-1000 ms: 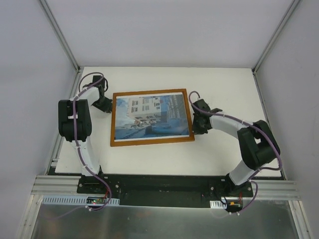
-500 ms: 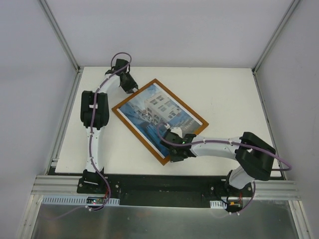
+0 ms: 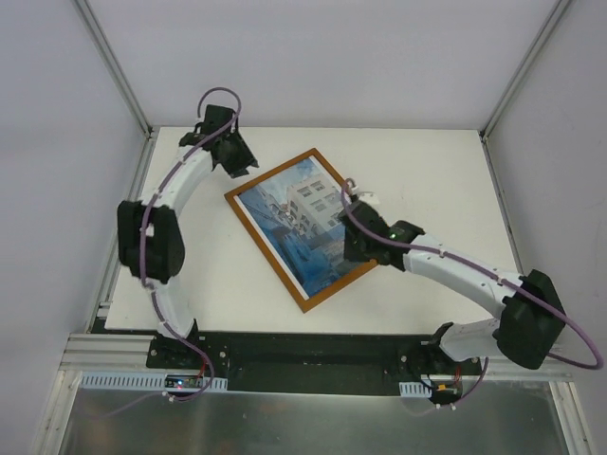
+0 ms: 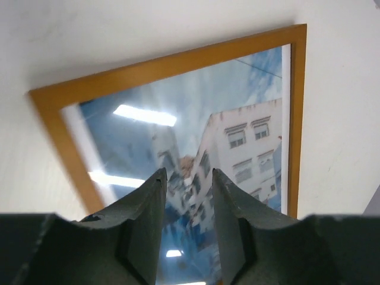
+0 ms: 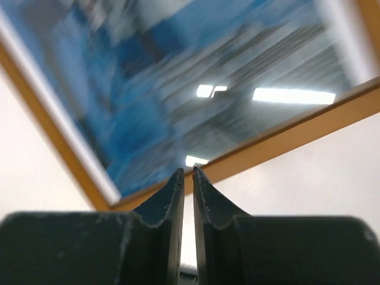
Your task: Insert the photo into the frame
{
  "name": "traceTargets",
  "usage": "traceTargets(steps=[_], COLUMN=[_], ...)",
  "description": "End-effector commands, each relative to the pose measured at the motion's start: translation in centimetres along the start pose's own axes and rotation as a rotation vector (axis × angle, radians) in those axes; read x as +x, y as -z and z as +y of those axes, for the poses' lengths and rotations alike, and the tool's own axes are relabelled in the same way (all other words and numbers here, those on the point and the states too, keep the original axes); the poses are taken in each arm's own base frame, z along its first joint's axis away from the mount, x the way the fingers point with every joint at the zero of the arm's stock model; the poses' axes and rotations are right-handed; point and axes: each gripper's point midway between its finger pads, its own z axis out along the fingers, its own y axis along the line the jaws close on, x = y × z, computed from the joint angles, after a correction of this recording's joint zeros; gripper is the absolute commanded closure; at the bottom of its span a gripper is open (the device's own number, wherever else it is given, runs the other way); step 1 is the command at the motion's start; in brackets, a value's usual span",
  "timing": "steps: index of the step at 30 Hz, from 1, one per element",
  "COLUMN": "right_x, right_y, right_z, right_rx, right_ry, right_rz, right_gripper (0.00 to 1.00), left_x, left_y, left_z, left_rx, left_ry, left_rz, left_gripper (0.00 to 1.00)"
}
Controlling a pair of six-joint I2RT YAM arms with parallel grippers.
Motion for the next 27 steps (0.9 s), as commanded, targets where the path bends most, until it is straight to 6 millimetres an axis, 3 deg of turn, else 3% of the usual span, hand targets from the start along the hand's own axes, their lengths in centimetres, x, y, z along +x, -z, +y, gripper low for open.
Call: traceTargets(steps=[1, 6, 10, 14, 18, 27], right_x=[-5.3, -10.2, -12.6, -12.6, -11.3, -7.2], right_y=[-0.2, -2.8, -5.2, -7.9, -10.1, -11.2], right_z=[-7.0, -13.6, -16.8, -18.7, -19.4, -19.7], right_rx=[0.141, 0.248, 0.263, 0.287, 0.298, 0.297], right_ry=[-0.048, -0.163, -0.25, -0.285, -0.304, -0.325], right_rz=[-0.057, -0.043, -0.015, 0.06, 0.127, 0.225], right_gripper=[0.87, 0.9, 0.91, 0.93, 0.95, 0.98], left_x=[0.7, 7.7, 11.0, 13.0, 13.9, 14.6], left_y=[7.2, 7.1, 6.0, 4.7, 3.4, 0.5], left_z=[4.5, 11.2, 13.6, 14.5, 14.9, 14.8], left_rx=[-0.151, -0.282, -0.308, -0.312, -0.316, -0.334], left_ry=[0.202, 0.352, 0.364, 0.375, 0.372, 0.381], left_rz=[-0.19, -0.138, -0.077, -0.013, 0.028, 0.1], left_gripper=[0.68, 0.75, 0.75, 0.77, 0.78, 0.78])
